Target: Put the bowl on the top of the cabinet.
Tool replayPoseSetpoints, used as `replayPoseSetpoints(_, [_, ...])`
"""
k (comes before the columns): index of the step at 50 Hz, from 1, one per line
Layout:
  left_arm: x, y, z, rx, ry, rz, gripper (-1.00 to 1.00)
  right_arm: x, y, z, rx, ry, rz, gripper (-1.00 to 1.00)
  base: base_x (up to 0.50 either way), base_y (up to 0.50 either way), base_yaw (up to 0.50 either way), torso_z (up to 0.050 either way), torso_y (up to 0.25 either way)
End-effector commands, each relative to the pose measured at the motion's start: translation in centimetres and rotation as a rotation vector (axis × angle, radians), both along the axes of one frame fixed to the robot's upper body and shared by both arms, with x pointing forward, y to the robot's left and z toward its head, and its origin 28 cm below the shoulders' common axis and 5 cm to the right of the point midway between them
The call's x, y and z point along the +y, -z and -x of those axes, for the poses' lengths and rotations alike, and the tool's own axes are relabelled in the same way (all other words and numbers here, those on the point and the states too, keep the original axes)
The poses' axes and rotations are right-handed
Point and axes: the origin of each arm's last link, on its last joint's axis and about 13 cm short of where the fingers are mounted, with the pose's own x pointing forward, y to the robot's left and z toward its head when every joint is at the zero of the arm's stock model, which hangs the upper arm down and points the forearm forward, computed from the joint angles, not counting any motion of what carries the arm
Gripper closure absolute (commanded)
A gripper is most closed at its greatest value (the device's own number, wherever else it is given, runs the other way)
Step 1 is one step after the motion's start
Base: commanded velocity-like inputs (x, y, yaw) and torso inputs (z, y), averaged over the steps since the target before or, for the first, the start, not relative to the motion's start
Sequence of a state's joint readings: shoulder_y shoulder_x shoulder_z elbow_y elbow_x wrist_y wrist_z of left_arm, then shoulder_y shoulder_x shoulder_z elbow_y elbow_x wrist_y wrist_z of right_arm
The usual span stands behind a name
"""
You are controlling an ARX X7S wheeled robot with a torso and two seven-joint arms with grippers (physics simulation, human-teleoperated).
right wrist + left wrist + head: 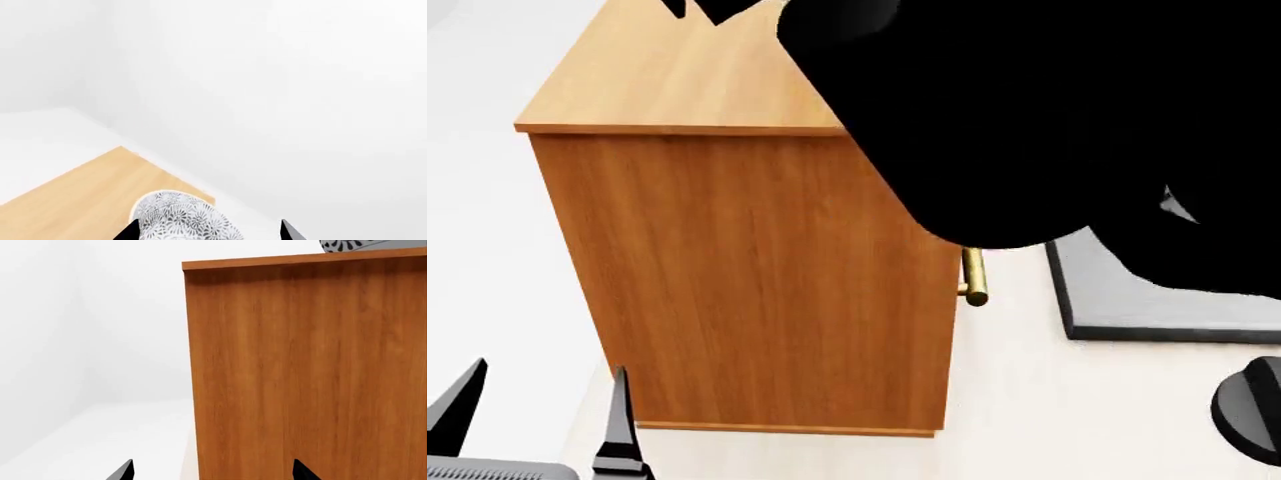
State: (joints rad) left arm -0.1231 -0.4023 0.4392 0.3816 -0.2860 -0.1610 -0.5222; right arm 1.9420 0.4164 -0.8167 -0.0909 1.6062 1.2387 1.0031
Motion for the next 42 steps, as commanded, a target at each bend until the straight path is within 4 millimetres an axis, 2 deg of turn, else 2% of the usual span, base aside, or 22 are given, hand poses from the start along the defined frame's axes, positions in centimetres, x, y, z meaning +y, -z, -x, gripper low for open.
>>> replayPoseSetpoints(1, [0.0,0.0,0.0,-0.002,0.001,0.001,-1.0,-2.1,-1.5,2.1,-0.079,0.054,0.008,-1.0,0.0,0.0,0.0,0.0,0.0])
replayPoseSetpoints(7, [0.1,0.0,0.0,-0.001,-0.002,-0.001,-1.0,-3.8,-0.8,2.6,-0.099,0.129,0.061,-1.0,0.0,0.0,0.0,0.0,0.0])
replayPoseSetpoints(8, [0.1,0.0,0.0,-0.001,-0.003,0.001,-1.0,-4.3,-0.1,2.7,-0.095,0.145,0.084,-1.0,0.0,0.0,0.0,0.0,0.0])
replayPoseSetpoints(19, [0.2,-0.2,-0.1,-0.004,-0.009,-0.004,-1.0,-7.1,2.1,3.4,-0.116,0.244,0.048,-1.0,0.0,0.0,0.0,0.0,0.0])
replayPoseSetpoints(29, [0.2,-0.1,-0.2,-0.003,-0.01,-0.006,-1.0,-9.6,5.6,5.2,-0.107,0.276,0.022,-1.0,0.0,0.0,0.0,0.0,0.0])
replayPoseSetpoints(38, [0.3,-0.1,-0.2,-0.004,-0.015,-0.008,-1.0,-10.8,8.9,5.1,-0.069,0.295,-0.01,-1.0,0.0,0.0,0.0,0.0,0.0])
replayPoseSetpoints(40, [0.3,-0.1,-0.2,-0.004,-0.015,-0.008,-1.0,-10.8,9.0,5.1,-0.069,0.295,-0.01,-1.0,0.0,0.0,0.0,0.0,0.0])
replayPoseSetpoints(42, [0.3,-0.2,-0.2,-0.004,-0.018,-0.008,-1.0,-11.1,10.1,4.9,-0.061,0.308,-0.014,-1.0,0.0,0.0,0.0,0.0,0.0])
